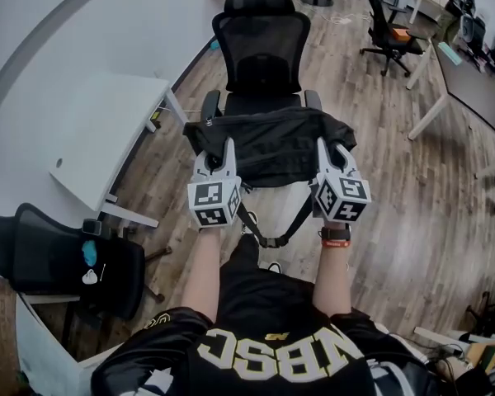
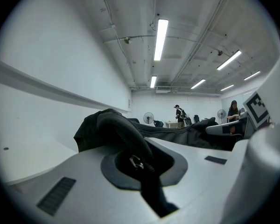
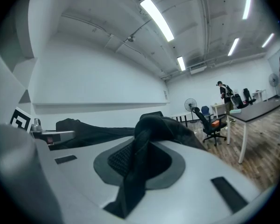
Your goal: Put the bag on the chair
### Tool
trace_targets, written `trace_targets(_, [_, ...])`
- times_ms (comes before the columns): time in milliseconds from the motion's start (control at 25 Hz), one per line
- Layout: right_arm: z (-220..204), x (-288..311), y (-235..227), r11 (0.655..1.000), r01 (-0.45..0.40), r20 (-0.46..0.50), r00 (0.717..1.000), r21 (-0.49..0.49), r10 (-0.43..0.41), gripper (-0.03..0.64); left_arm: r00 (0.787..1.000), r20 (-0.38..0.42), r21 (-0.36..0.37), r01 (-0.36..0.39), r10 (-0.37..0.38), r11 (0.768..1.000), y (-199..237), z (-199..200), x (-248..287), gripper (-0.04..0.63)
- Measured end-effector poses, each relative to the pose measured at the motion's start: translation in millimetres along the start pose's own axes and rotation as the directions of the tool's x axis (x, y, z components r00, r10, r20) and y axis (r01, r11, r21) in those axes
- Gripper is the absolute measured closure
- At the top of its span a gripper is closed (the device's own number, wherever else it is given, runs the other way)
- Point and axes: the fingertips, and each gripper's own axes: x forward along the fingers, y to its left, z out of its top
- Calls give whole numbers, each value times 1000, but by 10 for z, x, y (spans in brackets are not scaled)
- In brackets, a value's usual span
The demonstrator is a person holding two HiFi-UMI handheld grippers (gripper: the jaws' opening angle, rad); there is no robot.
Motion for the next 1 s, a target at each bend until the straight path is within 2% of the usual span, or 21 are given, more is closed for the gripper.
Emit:
trace_targets(520, [227, 1454, -143, 1000, -12, -46, 999, -24, 11, 551, 1000, -16, -100, 3, -4, 995, 716, -126, 1370, 566])
trace_targets(1000, [166, 2606, -48, 999, 51, -80, 995, -18, -52, 549, 998, -46, -123, 34, -40, 992, 1433, -296, 2362, 565])
